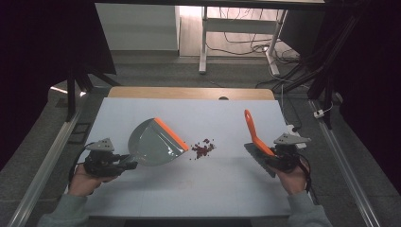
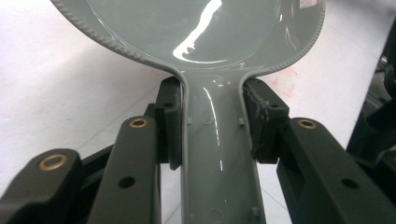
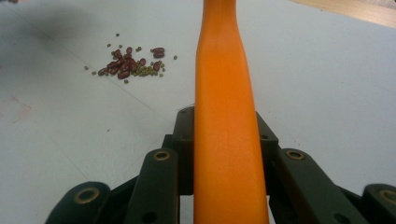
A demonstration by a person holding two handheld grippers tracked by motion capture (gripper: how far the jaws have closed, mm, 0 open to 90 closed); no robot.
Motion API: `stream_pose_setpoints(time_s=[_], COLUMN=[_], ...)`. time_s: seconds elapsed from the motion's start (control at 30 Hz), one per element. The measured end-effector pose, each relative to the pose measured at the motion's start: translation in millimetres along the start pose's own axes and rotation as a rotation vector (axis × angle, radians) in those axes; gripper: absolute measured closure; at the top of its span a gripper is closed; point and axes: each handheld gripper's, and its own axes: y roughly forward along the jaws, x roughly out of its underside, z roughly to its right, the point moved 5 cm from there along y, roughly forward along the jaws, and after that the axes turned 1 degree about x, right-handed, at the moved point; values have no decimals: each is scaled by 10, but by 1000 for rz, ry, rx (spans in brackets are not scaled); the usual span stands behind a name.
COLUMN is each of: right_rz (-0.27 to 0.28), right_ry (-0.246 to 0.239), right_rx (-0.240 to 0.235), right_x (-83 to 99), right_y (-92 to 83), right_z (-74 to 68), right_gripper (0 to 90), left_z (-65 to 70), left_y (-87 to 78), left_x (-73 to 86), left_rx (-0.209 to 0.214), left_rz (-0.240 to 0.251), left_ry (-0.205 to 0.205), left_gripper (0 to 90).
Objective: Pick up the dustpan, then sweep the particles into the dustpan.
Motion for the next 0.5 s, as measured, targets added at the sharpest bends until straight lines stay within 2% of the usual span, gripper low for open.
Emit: stream_pose_setpoints(time_s=[0.17, 0.27, 0.5], right_rz=[-1, -5, -7], right_ry=[-7, -12, -14], right_rx=[-5, -7, -11], right_x=[-11, -9, -22], right_y=[15, 42, 70], right_z=[-16, -32, -62], right_gripper=[708, 708, 708], left_z=[38, 46, 62], left_y=[17, 50, 102], left_x=[-2, -6, 16], left_rx=[20, 24, 44], left_rz=[-14, -32, -71], left_ry=[23, 10, 24], left_gripper=[617, 617, 617])
